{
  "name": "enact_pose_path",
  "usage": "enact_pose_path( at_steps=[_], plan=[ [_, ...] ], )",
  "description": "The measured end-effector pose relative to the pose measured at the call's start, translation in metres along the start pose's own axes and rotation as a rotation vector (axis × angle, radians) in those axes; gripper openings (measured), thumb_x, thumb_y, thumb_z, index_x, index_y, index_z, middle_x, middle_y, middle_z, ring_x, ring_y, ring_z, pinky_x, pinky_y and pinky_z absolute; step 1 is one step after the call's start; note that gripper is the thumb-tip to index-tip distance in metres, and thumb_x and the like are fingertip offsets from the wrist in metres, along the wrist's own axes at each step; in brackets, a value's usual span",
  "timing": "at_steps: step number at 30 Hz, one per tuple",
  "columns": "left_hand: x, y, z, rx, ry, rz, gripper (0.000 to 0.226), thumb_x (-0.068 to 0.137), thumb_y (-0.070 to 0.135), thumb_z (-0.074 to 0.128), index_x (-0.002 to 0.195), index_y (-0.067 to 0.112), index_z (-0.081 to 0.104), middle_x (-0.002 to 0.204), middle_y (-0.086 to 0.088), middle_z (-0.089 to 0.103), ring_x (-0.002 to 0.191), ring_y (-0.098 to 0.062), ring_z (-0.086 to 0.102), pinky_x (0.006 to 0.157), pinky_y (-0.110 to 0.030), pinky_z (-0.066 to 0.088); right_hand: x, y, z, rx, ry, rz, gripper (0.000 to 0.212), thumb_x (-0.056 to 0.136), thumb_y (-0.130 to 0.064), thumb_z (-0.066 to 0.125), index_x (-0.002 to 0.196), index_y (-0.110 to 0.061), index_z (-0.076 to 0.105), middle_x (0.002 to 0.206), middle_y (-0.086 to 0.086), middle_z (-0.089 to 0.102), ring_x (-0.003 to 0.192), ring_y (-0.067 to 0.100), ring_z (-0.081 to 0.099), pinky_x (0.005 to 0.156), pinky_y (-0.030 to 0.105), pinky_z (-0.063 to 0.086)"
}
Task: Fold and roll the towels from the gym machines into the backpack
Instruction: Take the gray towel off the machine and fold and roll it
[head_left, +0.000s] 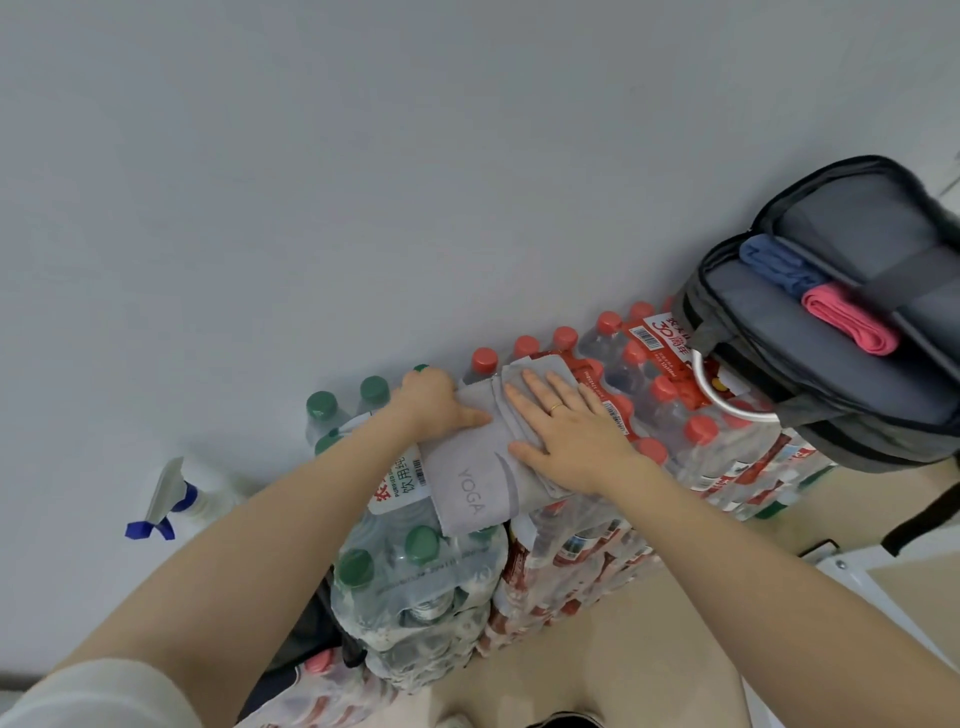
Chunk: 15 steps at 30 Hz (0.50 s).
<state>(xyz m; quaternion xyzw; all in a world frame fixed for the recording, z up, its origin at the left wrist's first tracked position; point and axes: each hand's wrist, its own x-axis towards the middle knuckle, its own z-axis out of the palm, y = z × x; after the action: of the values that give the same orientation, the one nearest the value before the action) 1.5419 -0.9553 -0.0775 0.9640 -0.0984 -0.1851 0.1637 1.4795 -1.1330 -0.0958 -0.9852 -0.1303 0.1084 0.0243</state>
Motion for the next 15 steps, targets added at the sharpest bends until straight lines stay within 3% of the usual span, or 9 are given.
enact_pose_path(
  at_steps=[2,5,9,12,15],
  plan=[
    [-0.004,0.001,-0.012,-0.229,-0.04,-0.053,0.046,0.075,0.044,0.069,0.1,0.006,0.063,0.097,-0.009,0.064,0.089,-0.025,0.059,0.075,-0.031,0.046,0.0,-0.001,0.001,0.007,0.01,0.015,0.064,0.094,-0.053,0.023,0.144,-0.035,-0.013,0.156,-0.006,-0.012,0.144,0.017,-0.01,0.117,0.041,-0.003],
    [-0.015,-0.004,-0.023,-0.565,-0.194,-0.17,0.033,0.075,0.029,0.074,0.092,0.006,0.059,0.086,-0.009,0.062,0.074,-0.023,0.058,0.067,-0.03,0.049,0.0,-0.002,0.0,0.015,0.015,0.018,0.061,0.095,-0.05,0.021,0.144,-0.036,-0.013,0.156,-0.007,-0.012,0.144,0.016,-0.01,0.117,0.041,-0.003],
    [-0.036,-0.017,-0.015,-0.845,-0.364,-0.324,0.034,0.074,0.023,0.075,0.097,0.004,0.058,0.089,-0.011,0.065,0.079,-0.022,0.062,0.07,-0.029,0.054,-0.001,-0.001,0.002,0.039,0.031,0.021,0.055,0.097,-0.048,0.016,0.144,-0.037,-0.01,0.156,-0.008,-0.011,0.144,0.015,-0.01,0.117,0.041,-0.004],
    [-0.044,-0.021,-0.007,-1.121,-0.336,-0.347,0.019,0.08,0.014,0.069,0.093,0.006,0.059,0.086,-0.008,0.067,0.076,-0.018,0.064,0.065,-0.025,0.056,-0.001,0.0,0.003,0.055,0.039,0.021,0.056,0.09,-0.051,-0.002,0.144,-0.037,-0.009,0.156,-0.01,-0.011,0.144,0.014,-0.01,0.117,0.04,-0.004],
    [-0.046,-0.011,-0.007,-1.464,-0.247,-0.313,0.008,0.088,0.013,0.058,0.081,0.01,0.055,0.064,-0.001,0.061,0.049,-0.008,0.059,0.044,-0.014,0.048,0.0,0.002,0.005,0.057,0.063,0.009,0.077,0.071,-0.056,-0.018,0.145,-0.036,-0.006,0.156,-0.009,-0.009,0.144,0.014,-0.009,0.117,0.04,-0.003]
  ],
)
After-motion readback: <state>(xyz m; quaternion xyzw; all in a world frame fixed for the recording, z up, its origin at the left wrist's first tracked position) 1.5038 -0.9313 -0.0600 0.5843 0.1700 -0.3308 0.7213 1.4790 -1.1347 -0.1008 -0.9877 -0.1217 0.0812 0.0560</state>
